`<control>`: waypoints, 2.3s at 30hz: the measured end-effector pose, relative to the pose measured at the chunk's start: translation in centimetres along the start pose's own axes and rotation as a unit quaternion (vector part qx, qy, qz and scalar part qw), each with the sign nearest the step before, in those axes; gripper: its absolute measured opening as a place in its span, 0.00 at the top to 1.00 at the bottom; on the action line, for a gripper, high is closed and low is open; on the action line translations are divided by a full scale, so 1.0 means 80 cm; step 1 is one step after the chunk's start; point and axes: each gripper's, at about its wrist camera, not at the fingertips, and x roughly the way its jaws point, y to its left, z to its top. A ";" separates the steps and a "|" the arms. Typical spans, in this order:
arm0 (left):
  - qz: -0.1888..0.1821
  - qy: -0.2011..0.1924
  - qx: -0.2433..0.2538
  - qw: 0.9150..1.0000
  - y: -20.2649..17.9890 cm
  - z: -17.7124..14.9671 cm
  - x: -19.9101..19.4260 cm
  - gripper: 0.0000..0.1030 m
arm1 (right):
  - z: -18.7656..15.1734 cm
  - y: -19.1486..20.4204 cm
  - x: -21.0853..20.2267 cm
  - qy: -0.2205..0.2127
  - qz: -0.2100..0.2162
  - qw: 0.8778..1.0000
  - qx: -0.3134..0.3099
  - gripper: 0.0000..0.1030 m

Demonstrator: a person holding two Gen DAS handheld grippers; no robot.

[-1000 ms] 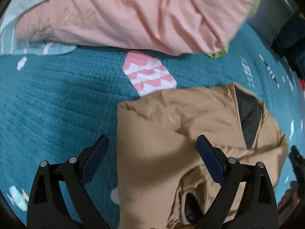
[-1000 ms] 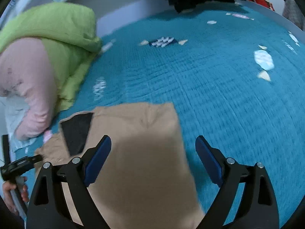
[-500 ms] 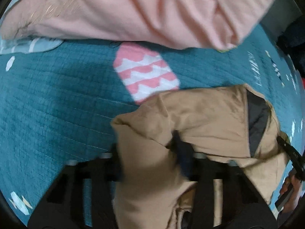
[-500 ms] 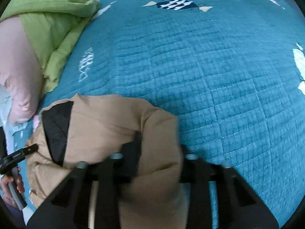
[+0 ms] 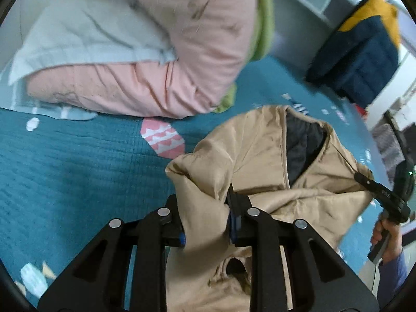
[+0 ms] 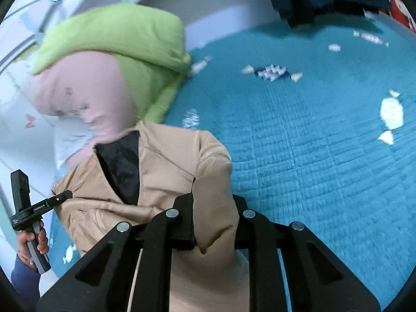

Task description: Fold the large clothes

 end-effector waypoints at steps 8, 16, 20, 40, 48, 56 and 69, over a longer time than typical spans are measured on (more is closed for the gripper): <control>-0.015 -0.018 0.035 0.999 -0.024 -0.102 -0.128 0.79 | -0.080 0.036 -0.128 -0.014 0.007 0.999 -0.039 0.86; -0.023 0.016 0.016 0.999 -0.023 -0.244 -0.172 0.77 | -0.213 0.034 -0.188 0.040 -0.021 0.999 -0.029 0.84; -0.017 0.062 -0.009 0.998 -0.011 -0.319 -0.161 0.74 | -0.276 0.019 -0.185 0.096 -0.041 0.994 -0.014 0.82; 0.112 0.039 -0.065 0.991 -0.008 -0.374 -0.282 0.13 | -0.294 0.049 -0.292 0.079 -0.063 0.994 -0.036 0.47; 0.032 0.053 -0.069 0.996 -0.061 -0.357 -0.208 0.12 | -0.302 0.068 -0.177 0.147 -0.003 0.989 0.007 0.76; 0.098 0.176 -0.113 0.973 -0.024 -0.411 -0.082 0.09 | -0.353 -0.025 -0.078 0.230 -0.064 0.963 0.122 1.00; 0.050 0.069 -0.210 0.974 0.030 -0.383 -0.162 0.09 | -0.270 0.118 -0.083 0.159 -0.004 0.987 0.012 0.94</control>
